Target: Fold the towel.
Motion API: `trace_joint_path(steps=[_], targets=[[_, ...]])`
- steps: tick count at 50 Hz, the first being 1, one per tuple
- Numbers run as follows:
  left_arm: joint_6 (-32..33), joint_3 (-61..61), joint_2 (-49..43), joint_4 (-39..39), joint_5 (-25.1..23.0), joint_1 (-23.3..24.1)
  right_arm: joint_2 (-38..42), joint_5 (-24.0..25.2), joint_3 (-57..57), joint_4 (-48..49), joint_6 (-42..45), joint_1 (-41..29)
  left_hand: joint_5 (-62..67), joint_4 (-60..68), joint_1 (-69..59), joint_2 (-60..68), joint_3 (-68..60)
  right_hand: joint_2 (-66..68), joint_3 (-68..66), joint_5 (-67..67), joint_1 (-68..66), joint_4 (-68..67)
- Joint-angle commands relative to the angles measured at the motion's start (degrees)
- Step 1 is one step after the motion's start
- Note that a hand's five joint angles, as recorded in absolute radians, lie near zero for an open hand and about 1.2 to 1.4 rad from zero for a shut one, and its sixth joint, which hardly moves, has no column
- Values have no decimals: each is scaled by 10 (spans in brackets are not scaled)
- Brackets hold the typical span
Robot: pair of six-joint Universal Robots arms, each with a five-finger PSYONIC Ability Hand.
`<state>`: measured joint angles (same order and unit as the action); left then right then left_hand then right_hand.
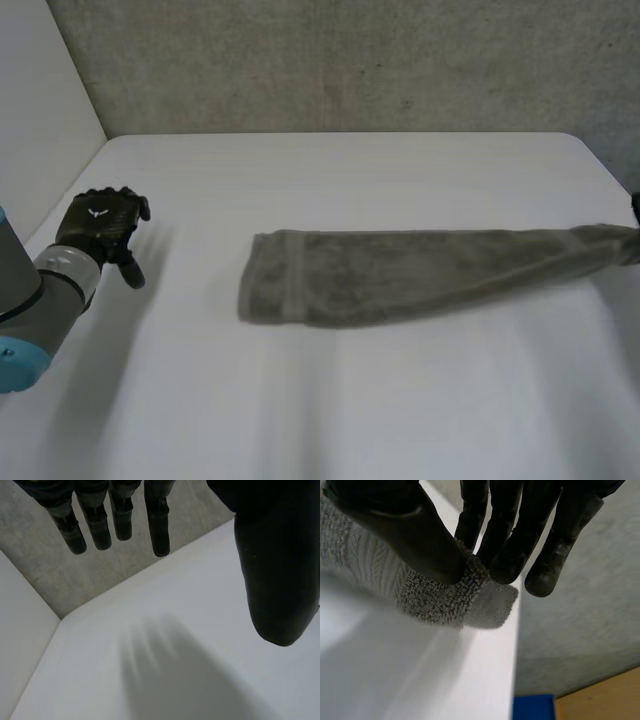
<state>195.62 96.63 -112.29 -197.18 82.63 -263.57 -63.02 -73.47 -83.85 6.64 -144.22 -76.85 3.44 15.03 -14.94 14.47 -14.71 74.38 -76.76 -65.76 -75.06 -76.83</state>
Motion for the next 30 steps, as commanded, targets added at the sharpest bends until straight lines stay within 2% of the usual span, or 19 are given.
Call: trace_joint_path(steps=[1,2,4,5,7,8,9,10,12,13,15,17,18,19,20,21,22,28,30], targets=[[-43,-22,26,0,1,15,-25,-26,101,-53,-62,-143,-24,-40,39,-34,37,56,-32,-42,-49,-32],[-43,-22,26,0,1,15,-25,-26,101,-53,-62,-144,-24,-40,39,-34,37,56,-32,-42,-49,-32],[-52,-29,33,0,1,20,-21,-61,143,-59,-105,-244,-24,-40,39,-34,37,56,-32,-42,-49,-32],[-62,-34,40,0,2,25,-21,-61,143,-59,-106,-245,-24,-40,39,-34,37,56,-32,-42,-49,-32],[-73,-37,47,0,2,28,-9,-84,170,-55,-115,-355,-22,-38,37,-33,35,56,-32,-42,-49,-32],[-83,-39,53,0,2,30,-9,-84,170,-55,-115,-356,-22,-38,37,-33,35,56,-32,-42,-49,-32],[-90,-41,58,0,2,31,7,-92,184,-51,-116,-414,-22,-38,37,-33,35,56,-32,-42,-49,-32],[-90,-41,58,0,2,31,7,-92,184,-51,-116,-415,-22,-38,37,-33,35,56,-32,-42,-49,-32],[-102,-42,64,0,2,35,50,-96,206,-41,-115,-510,-22,-38,37,-33,35,56,-32,-42,-49,-32],[-102,-42,64,0,2,35,50,-96,206,-41,-115,-510,-22,-38,37,-33,35,56,-32,-42,-49,-32],[-106,-42,65,0,2,43,97,-98,219,-37,-113,-570,-22,-38,37,-33,35,56,-32,-42,-49,-32],[-106,-42,64,0,2,46,124,-100,227,-43,-108,-586,-22,-38,37,-33,35,56,-32,-42,-49,-32],[-106,-42,64,0,2,46,147,-101,232,-48,-99,-597,-22,-38,37,-33,35,-93,117,107,100,118],[-105,-42,62,0,2,50,148,-101,232,-48,-99,-597,-22,-38,37,-33,35,-95,118,108,101,119],[-105,-42,59,0,2,53,161,-102,230,-56,-87,-601,-22,-38,37,-33,35,-391,415,405,398,416],[-105,-42,59,0,2,53,161,-102,230,-56,-87,-601,-22,-38,37,-33,35,-394,418,408,401,419],[-105,-41,57,0,2,54,164,-103,225,-64,-76,-597,-22,-38,37,-33,35,-637,661,651,644,662],[-105,-48,45,-1,2,68,129,-113,195,-89,-86,-549,-22,-38,37,-33,35,-624,648,638,631,649],[-105,-57,40,-1,2,81,79,-106,151,-86,-112,-522,-21,-36,35,-31,33,-604,628,618,611,629]])
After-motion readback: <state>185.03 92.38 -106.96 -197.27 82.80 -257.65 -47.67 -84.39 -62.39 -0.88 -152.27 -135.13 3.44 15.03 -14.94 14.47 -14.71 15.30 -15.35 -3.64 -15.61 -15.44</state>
